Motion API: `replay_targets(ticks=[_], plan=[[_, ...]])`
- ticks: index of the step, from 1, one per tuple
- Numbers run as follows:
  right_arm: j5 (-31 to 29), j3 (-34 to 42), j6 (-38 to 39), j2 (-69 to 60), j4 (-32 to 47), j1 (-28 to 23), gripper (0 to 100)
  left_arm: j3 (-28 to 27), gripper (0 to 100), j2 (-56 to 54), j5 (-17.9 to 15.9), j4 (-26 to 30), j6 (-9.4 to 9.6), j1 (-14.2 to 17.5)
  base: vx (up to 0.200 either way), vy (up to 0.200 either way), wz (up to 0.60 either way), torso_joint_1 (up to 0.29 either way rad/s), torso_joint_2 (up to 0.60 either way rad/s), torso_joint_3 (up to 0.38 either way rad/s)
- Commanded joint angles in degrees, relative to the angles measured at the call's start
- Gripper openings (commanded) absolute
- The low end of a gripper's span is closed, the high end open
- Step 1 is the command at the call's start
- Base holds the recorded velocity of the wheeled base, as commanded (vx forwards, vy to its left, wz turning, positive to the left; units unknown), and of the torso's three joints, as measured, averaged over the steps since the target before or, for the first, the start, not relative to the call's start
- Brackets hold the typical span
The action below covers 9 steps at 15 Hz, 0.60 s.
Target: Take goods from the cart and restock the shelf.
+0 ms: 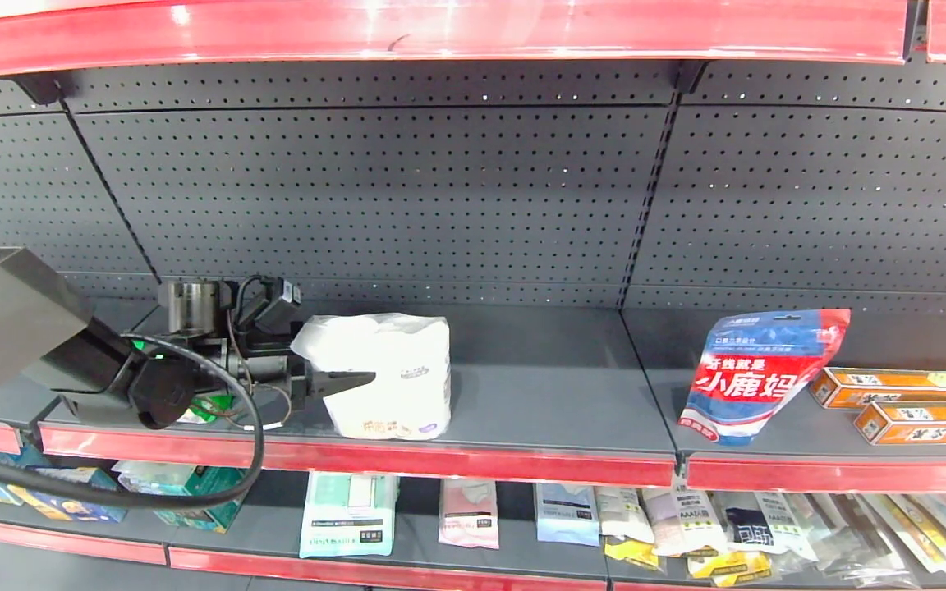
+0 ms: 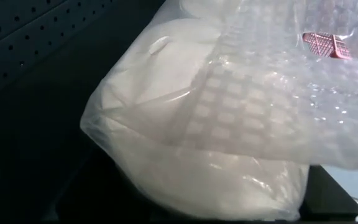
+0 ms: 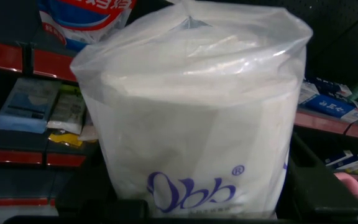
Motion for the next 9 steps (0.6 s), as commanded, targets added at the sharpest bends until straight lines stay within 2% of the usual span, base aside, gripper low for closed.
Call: replay_targets(ticks=[1, 9], plan=[[0.01, -0.02, -0.03, 0.03, -0.01, -0.02, 0, 0.19, 0, 0.04, -0.09, 0.19, -0.14, 0.08, 0.000, 0.000, 0.00, 0.000, 0.00, 0.000], [0.01, -0.02, -0.03, 0.47, -0.01, -0.02, 0, 0.63, 0, 0.04, -3.16, 0.10, -0.58, -0.01, 0.000, 0.000, 0.00, 0.000, 0.00, 0.000]])
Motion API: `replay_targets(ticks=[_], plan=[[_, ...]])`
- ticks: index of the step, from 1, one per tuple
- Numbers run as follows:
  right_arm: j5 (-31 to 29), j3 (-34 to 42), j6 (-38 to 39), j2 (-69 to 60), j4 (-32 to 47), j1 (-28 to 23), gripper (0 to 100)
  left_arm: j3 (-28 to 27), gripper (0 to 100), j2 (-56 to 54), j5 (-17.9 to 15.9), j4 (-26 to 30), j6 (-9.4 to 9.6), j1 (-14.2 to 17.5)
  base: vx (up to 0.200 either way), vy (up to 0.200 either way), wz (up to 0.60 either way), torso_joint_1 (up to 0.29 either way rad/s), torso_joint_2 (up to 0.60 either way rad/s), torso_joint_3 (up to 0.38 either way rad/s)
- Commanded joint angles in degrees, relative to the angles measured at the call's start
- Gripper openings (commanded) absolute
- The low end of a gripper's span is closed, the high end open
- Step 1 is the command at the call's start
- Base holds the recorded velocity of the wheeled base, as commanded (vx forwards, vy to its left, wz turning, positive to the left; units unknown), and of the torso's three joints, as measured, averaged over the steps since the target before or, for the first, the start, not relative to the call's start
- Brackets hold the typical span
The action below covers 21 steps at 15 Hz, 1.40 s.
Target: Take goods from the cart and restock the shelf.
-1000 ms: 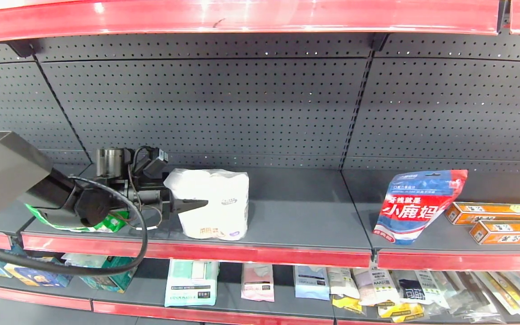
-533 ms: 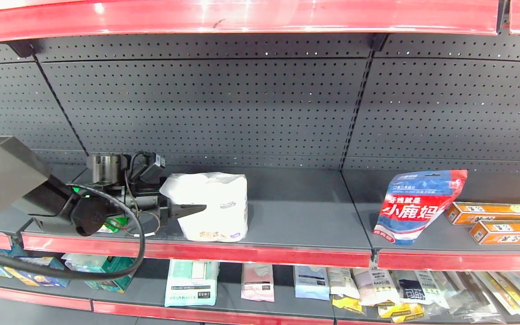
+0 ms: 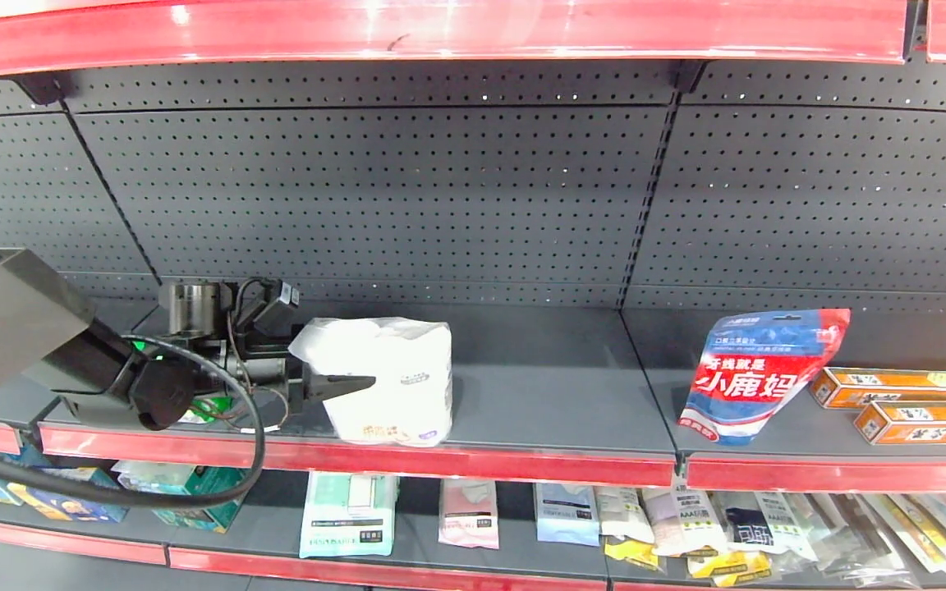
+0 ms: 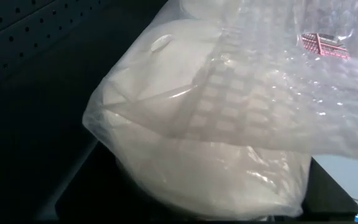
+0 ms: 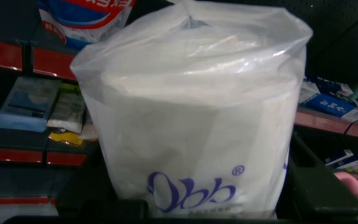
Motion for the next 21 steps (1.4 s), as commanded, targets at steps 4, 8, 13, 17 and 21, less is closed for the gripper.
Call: replay_targets(ticks=[4, 8, 13, 17, 21], plan=[[0.01, -0.11, -0.03, 0.33, 0.02, -0.05, 0, 1.68, 0, 0.02, -0.90, -0.89, 0.30, 0.08, 0.000, 0.000, 0.00, 0.000, 0.00, 0.000], [-0.08, -0.02, -0.03, 0.33, 0.02, -0.05, 0, 1.24, 0, 0.28, -0.90, -1.68, -0.14, -0.01, 0.000, 0.000, 0.00, 0.000, 0.00, 0.000], [-0.08, -0.02, -0.03, 0.33, 0.02, -0.05, 0, 1.59, 0, 0.19, -0.81, -1.68, -0.14, -0.01, 0.000, 0.000, 0.00, 0.000, 0.00, 0.000], [-0.08, -0.02, -0.03, 0.33, 0.02, -0.05, 0, 1.41, 0, 0.28, -0.90, -1.77, 0.04, -0.18, 0.000, 0.000, 0.00, 0.000, 0.00, 0.000], [-0.08, -0.02, -0.03, 0.24, 0.02, -0.05, 0, 1.41, 100, -0.16, -0.81, -1.77, -1.63, -0.18, 0.000, 0.000, 0.00, 0.000, 0.00, 0.000]])
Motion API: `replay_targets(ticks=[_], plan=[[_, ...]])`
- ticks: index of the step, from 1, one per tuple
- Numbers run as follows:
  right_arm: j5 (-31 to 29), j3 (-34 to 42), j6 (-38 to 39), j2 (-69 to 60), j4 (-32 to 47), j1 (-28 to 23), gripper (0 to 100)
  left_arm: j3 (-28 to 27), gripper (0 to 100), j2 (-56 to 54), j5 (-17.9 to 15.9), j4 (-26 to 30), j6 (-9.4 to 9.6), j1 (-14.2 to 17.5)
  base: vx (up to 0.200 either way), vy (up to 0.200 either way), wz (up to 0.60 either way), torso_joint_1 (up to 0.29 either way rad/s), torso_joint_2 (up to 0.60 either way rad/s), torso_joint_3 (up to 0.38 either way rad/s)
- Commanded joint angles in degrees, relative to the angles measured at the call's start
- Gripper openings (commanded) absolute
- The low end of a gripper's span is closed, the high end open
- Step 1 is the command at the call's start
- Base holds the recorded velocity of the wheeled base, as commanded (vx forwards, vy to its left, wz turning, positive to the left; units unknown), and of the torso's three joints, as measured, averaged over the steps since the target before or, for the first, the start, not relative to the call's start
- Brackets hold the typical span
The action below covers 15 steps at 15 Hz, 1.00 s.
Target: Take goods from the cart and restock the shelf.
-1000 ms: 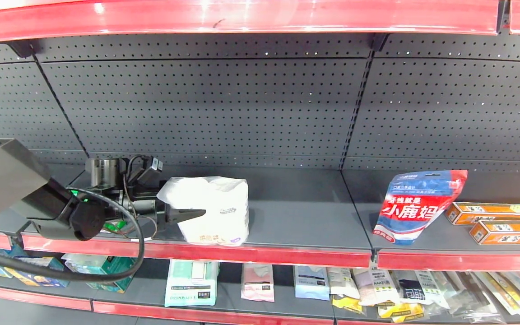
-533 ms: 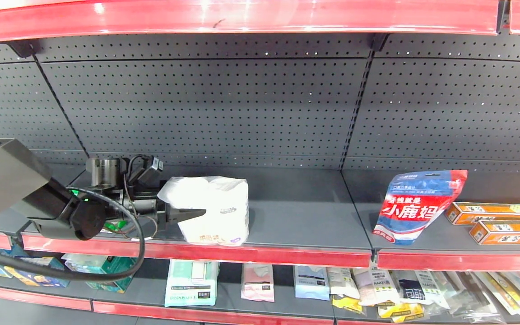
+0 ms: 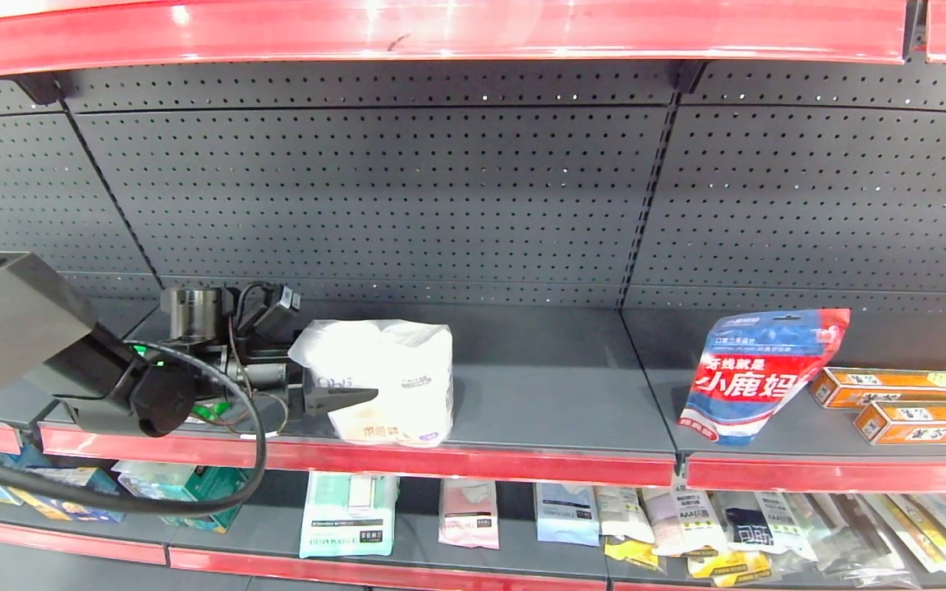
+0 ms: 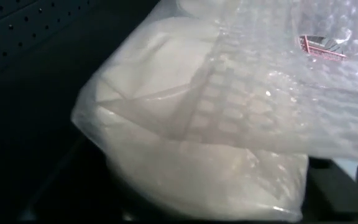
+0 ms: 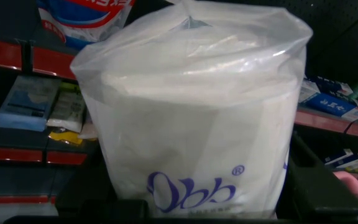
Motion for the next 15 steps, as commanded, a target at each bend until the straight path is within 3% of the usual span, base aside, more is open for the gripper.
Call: replay_targets(ticks=[1, 7, 10, 12, 15], plan=[[0.01, 0.09, -0.03, 0.02, 0.11, 0.01, 0, 0.01, 100, -0.45, 0.11, -0.33, -0.25, 0.10, 0.000, 0.000, 0.00, 0.000, 0.00, 0.000], [0.01, 0.09, -0.03, 0.02, 0.02, 0.01, 0, 0.01, 100, -4.84, 0.02, -0.24, -1.13, 1.50, 0.000, 0.000, 0.00, 0.000, 0.00, 0.000], [0.27, 1.41, -0.03, -0.25, 0.11, 0.01, 0, -0.25, 100, -9.32, -0.06, -0.59, -7.55, 1.94, 0.000, 0.000, 0.00, 0.000, 0.00, 0.000], [0.36, 1.76, -0.03, 0.11, 0.02, 0.10, 0, -0.51, 100, -9.94, -0.06, -5.07, -11.41, 2.47, 0.000, 0.000, 0.00, 0.000, 0.00, 0.000], [0.53, 2.82, -0.03, -0.07, 0.02, 0.19, 0, -0.16, 100, -10.20, 0.11, -15.97, -21.43, 3.00, 0.000, 0.000, 0.00, 0.000, 0.00, 0.000]])
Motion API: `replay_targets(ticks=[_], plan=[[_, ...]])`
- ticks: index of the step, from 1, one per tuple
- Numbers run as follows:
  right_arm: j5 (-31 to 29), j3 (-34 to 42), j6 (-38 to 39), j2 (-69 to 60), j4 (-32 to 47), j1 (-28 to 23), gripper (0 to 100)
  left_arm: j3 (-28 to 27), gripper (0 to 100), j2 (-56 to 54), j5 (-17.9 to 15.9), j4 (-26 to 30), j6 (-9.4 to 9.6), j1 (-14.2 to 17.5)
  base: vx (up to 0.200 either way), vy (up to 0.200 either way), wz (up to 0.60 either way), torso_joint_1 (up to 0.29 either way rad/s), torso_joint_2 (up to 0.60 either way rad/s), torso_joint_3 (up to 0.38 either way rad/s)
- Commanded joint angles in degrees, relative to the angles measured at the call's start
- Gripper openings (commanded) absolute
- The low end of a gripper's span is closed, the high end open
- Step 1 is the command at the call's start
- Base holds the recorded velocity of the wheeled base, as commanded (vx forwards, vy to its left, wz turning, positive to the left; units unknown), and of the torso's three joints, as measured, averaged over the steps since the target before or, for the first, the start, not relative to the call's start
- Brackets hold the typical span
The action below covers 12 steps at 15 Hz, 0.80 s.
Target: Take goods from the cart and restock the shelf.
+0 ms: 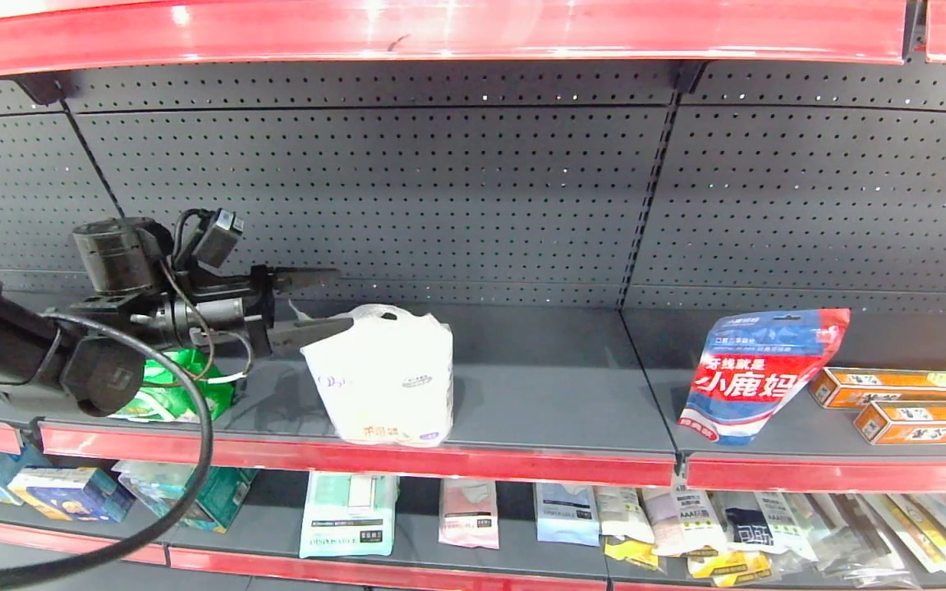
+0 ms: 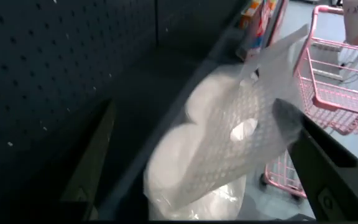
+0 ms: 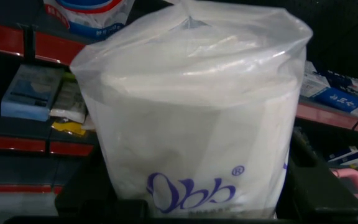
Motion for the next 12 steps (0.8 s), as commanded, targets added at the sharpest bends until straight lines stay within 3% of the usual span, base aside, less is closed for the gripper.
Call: replay_targets(ticks=[1, 2, 3, 4, 6, 9, 11, 12], plan=[[0.03, 0.54, 0.00, -0.03, 0.03, 0.08, 0, 0.19, 100, -0.52, 0.90, -4.57, -5.26, 0.30, 0.000, 0.000, 0.00, 0.000, 0.00, 0.000], [0.12, 0.54, 0.00, 0.06, 0.03, 0.08, 0, 0.28, 100, -0.43, 2.22, -7.91, -8.60, 0.30, 0.000, 0.000, 0.00, 0.000, 0.00, 0.000], [0.21, 0.46, 0.00, 0.67, -0.06, 0.34, 0, 0.28, 100, -0.25, 8.37, -12.83, -14.40, 0.13, 0.000, 0.000, 0.00, 0.000, 0.00, 0.000], [0.30, 0.19, 0.00, 0.85, -0.06, 0.34, 0, 0.63, 100, -0.17, 10.74, -15.38, -16.25, 0.04, 0.000, 0.000, 0.00, 0.000, 0.00, 0.000], [0.30, -0.60, 0.08, 1.55, -0.23, 0.34, 0, 1.33, 100, -0.17, 15.40, -18.02, -16.69, 0.04, 0.000, 0.000, 0.00, 0.000, 0.00, 0.000], [2.23, -2.97, 0.44, 2.52, -0.23, 0.43, 0, 2.39, 100, -2.19, 30.61, -17.93, -16.60, 0.04, 0.000, 0.000, 0.00, 0.000, 0.00, 0.000], [4.16, -4.47, 0.52, 4.10, -0.23, 0.52, 0, 7.49, 100, -8.43, 35.27, -15.21, -16.69, 0.22, 0.000, 0.000, 0.00, 0.000, 0.00, 0.000], [6.10, -5.52, 0.44, 5.15, -0.23, 0.61, 0, 11.44, 100, -12.82, 35.70, -12.66, -16.69, 0.30, 0.000, 0.000, 0.00, 0.000, 0.00, 0.000]])
